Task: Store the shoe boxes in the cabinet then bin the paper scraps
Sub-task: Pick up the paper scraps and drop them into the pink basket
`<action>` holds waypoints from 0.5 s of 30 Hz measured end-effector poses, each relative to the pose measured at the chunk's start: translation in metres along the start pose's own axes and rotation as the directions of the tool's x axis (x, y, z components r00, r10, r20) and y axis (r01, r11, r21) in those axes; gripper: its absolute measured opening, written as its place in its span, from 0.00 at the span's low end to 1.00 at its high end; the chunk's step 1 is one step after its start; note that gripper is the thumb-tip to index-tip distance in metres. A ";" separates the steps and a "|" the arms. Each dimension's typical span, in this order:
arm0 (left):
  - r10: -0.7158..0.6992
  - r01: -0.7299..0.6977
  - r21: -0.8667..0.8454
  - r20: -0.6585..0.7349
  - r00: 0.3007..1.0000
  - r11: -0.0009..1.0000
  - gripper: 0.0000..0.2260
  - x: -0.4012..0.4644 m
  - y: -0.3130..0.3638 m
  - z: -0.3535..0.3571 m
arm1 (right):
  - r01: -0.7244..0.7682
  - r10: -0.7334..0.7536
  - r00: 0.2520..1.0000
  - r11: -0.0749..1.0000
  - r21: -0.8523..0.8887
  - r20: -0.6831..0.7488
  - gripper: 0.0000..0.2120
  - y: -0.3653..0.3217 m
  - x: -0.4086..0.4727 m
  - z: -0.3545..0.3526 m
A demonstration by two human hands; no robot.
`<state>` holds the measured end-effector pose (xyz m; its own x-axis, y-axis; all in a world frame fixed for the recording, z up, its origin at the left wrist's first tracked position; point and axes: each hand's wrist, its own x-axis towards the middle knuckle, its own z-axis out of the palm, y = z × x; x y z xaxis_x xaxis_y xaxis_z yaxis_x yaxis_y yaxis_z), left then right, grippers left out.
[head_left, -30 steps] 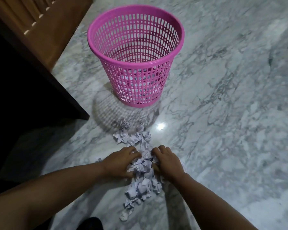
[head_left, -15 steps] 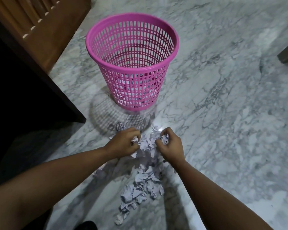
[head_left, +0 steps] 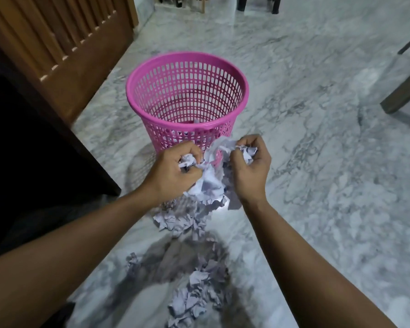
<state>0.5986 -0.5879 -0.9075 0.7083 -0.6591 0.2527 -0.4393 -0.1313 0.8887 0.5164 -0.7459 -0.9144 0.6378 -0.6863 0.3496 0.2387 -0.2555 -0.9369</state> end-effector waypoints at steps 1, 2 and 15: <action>0.020 -0.020 0.000 -0.026 0.999 1.000 0.09 0.006 0.010 -0.003 | 0.030 -0.030 1.000 0.999 0.017 -0.010 0.02 -0.009 0.007 0.003; 0.044 -0.044 0.008 -0.055 0.998 0.999 0.09 0.012 0.019 -0.008 | 0.049 -0.048 0.999 0.998 0.045 -0.021 0.03 -0.017 0.014 0.005; 0.348 -0.245 0.252 -0.582 0.735 0.936 0.02 0.173 0.070 -0.077 | 0.239 -0.240 0.971 0.962 -0.130 0.004 0.08 -0.073 0.169 0.076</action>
<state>0.7332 -0.6538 -0.7719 0.6890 -0.0994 0.7179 -0.7237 -0.1479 0.6741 0.6623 -0.7919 -0.7867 0.5646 -0.6023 0.5643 0.2866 -0.4981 -0.8184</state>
